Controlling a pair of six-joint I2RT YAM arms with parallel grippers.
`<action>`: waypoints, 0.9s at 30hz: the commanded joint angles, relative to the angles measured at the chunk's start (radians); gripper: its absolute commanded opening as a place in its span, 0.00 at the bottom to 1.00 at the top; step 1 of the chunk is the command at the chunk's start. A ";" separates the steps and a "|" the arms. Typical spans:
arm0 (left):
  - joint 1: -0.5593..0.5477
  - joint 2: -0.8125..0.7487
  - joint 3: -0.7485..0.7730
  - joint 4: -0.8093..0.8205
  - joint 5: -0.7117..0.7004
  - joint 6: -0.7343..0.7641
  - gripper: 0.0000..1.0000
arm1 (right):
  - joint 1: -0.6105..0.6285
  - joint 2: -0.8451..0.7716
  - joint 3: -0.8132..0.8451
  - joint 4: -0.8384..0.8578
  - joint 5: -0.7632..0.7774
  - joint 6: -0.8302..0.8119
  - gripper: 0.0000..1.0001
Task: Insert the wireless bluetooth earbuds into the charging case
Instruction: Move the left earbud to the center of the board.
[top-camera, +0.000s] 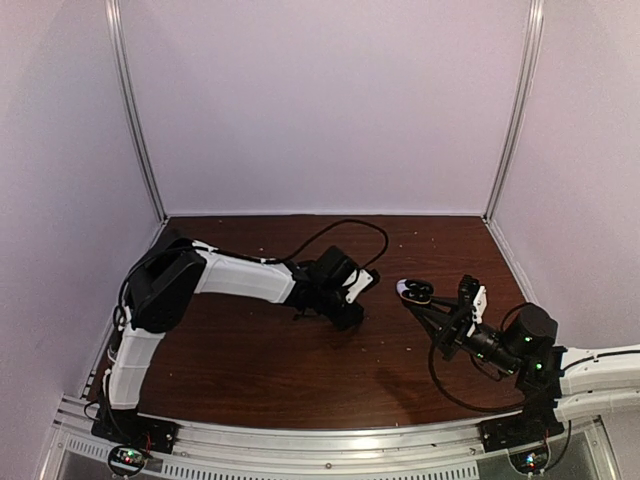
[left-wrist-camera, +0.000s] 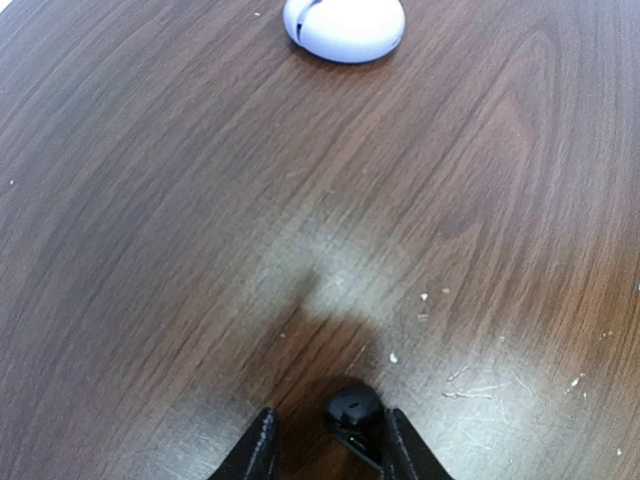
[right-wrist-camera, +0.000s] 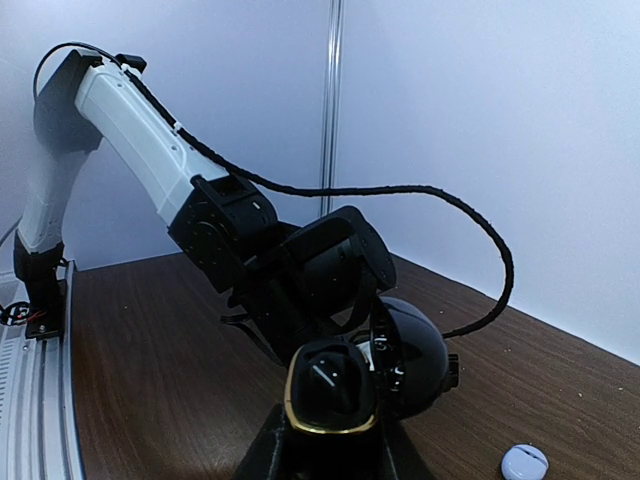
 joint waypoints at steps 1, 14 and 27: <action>-0.003 0.042 0.032 -0.028 0.010 0.058 0.35 | -0.005 -0.016 0.009 0.002 0.015 0.008 0.00; -0.004 0.019 0.045 -0.172 0.033 0.114 0.21 | -0.005 -0.006 0.014 0.008 0.008 0.013 0.00; -0.005 -0.290 -0.418 -0.171 0.045 0.017 0.19 | -0.005 -0.001 0.017 0.009 -0.009 0.011 0.00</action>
